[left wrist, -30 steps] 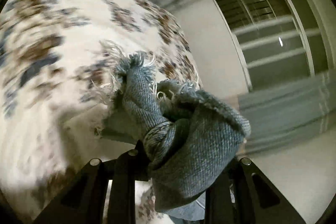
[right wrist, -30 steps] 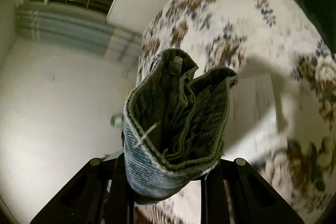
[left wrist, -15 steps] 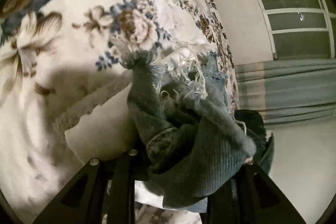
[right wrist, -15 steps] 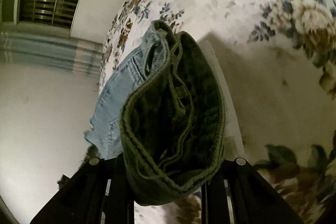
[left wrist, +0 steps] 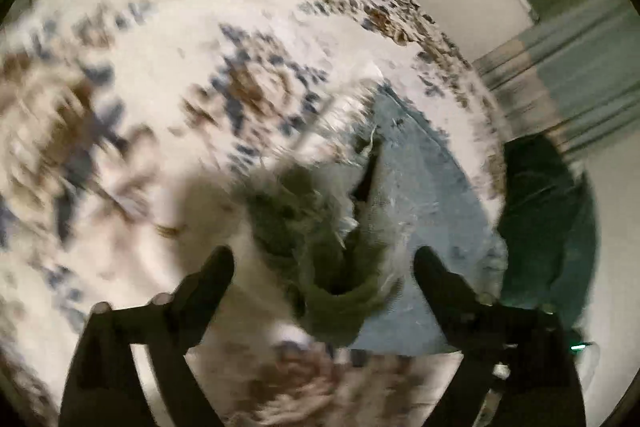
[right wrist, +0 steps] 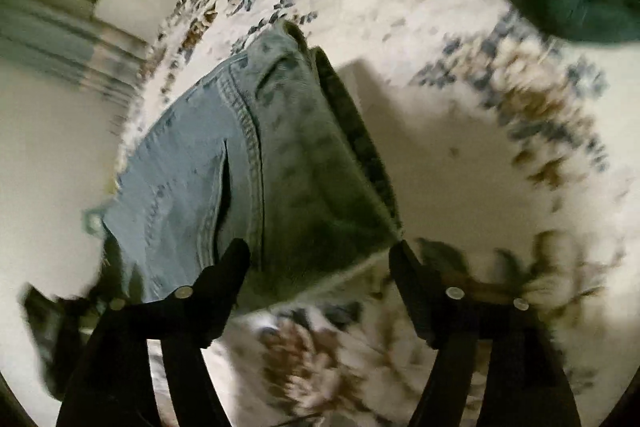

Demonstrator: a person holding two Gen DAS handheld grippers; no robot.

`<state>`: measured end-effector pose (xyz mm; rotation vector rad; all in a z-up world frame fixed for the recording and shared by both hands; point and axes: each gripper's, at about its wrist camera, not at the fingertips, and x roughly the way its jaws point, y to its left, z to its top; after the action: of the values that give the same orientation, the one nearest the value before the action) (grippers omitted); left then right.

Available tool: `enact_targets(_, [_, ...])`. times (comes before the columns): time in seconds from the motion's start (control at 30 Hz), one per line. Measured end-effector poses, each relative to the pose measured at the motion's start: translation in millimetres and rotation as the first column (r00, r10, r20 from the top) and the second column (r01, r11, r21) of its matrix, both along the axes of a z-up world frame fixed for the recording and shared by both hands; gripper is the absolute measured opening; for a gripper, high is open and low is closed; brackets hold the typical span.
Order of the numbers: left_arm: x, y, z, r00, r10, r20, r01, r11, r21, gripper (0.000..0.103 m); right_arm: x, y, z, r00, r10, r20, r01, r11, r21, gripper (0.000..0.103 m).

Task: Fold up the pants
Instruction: 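Carry the folded shorts with both grippers onto the white clothes stack, then open both grippers to release the shorts and lift away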

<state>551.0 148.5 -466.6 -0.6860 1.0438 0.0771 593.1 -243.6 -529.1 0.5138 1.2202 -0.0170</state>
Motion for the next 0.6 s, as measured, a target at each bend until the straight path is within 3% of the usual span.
enact_targets(0.03, [-2,-1,6,1.0,-0.006,-0.004,0.006,0.999,0.053,0.093,-5,7,11,1.0,0.021,0.008,-0.02,0.997,-0.074,0.091])
enact_targets(0.13, [-10,-9,23,0.999,-0.027,-0.035,0.033,0.98,0.197,0.093,-14,22,34,0.997,0.068,0.026,-0.06,0.97,-0.234,0.101])
enact_targets(0.27, [-22,-36,49,0.995,-0.06,-0.084,0.09,0.901,0.424,0.093,-34,37,72,0.992,0.112,0.065,-0.079,0.923,-0.375,0.102])
enact_targets(0.37, [-37,-51,74,0.993,-0.099,-0.066,0.118,0.865,0.487,0.093,-53,39,106,0.987,0.123,0.099,-0.072,0.909,-0.411,0.102])
enact_targets(0.6, [-83,-83,150,0.985,-0.171,-0.001,0.145,0.828,0.541,0.093,-113,34,202,0.969,0.145,0.2,-0.046,0.9,-0.433,0.102])
